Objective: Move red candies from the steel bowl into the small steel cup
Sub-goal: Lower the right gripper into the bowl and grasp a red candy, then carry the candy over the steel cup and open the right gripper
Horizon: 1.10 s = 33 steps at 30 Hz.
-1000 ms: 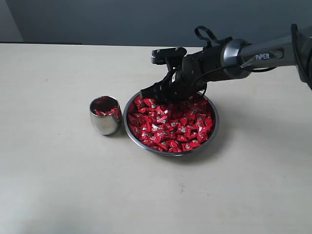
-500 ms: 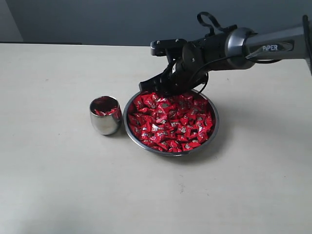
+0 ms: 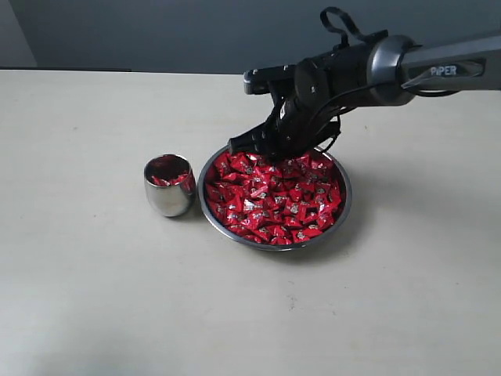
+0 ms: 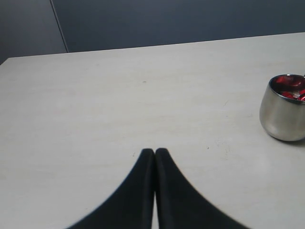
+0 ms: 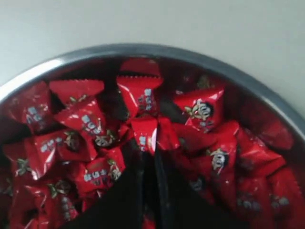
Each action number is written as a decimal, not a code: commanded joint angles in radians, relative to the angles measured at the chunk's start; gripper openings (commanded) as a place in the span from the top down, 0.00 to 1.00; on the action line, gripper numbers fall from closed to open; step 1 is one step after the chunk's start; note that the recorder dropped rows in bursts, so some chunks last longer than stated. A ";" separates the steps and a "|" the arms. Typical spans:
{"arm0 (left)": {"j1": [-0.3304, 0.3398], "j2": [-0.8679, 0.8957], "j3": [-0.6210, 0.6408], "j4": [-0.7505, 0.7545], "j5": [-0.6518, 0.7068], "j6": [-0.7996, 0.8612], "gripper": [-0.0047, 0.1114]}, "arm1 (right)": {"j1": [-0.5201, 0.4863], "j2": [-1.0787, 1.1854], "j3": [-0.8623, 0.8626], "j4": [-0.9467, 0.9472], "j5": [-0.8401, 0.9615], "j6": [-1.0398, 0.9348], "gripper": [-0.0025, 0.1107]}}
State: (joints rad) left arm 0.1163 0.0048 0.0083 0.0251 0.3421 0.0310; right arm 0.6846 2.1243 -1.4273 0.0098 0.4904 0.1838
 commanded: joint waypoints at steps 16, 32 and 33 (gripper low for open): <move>-0.008 -0.005 -0.008 0.002 -0.005 -0.002 0.96 | 0.016 -0.004 -0.004 -0.027 0.087 -0.023 0.98; -0.008 -0.005 -0.008 0.002 -0.005 -0.002 0.96 | 0.059 -0.146 -0.004 -0.024 0.044 -0.057 0.98; -0.008 -0.005 -0.008 0.002 -0.005 -0.002 0.96 | 0.077 -0.152 -0.004 -0.024 0.025 -0.059 0.98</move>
State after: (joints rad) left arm 0.1163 0.0048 0.0083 0.0251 0.3421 0.0310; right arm 0.7212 2.0048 -1.4273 -0.0142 0.5649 0.1485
